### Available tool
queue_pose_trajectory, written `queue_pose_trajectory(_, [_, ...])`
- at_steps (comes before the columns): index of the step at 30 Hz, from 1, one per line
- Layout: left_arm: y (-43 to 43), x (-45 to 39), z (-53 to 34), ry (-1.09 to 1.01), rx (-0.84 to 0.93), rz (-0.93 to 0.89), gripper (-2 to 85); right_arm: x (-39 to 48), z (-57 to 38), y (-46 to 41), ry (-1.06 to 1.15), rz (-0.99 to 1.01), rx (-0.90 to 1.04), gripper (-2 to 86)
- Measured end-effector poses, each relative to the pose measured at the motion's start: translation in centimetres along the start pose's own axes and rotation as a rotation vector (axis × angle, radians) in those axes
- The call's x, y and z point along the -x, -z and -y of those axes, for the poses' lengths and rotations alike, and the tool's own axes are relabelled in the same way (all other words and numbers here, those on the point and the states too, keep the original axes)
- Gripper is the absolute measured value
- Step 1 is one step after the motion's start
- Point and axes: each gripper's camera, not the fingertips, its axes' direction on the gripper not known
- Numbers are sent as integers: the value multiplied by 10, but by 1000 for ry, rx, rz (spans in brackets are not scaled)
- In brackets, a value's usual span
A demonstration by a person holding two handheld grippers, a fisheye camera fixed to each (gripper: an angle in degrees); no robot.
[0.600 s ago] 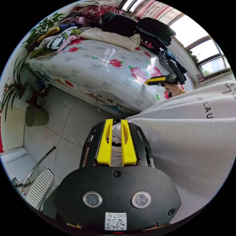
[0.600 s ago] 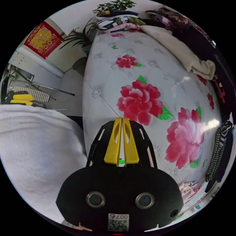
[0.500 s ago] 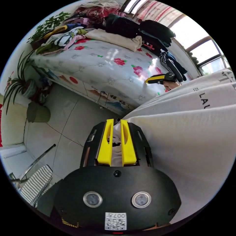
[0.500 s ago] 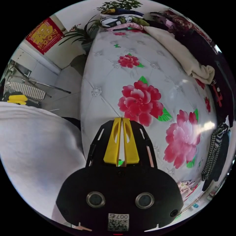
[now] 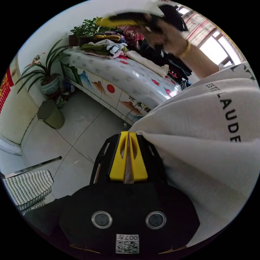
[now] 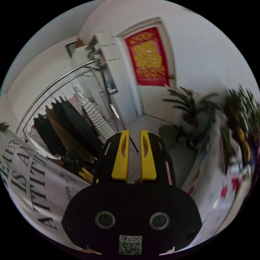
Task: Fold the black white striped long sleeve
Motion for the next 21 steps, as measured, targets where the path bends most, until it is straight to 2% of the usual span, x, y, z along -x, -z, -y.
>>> queue_pose_trajectory(2, [16,16,-20,32,-10,-18,-10,95,109,-43,276,100,-23,52])
queue_pose_trajectory(5, [40,46,-62,131,-68,-113,-10,215,209,-78,536,178,-96,65])
queue_pose_trajectory(8, [58,64,-95,226,-136,-174,-10,318,276,-111,694,180,-149,73])
queue_pose_trajectory(14, [85,72,-145,396,-237,-170,-9,441,349,-195,722,230,-26,77])
queue_pose_trajectory(19, [106,70,-197,581,-386,-129,-7,479,360,-248,685,90,35,21])
queue_pose_trajectory(21, [117,63,-217,644,-452,-101,-3,482,360,-253,686,118,66,8])
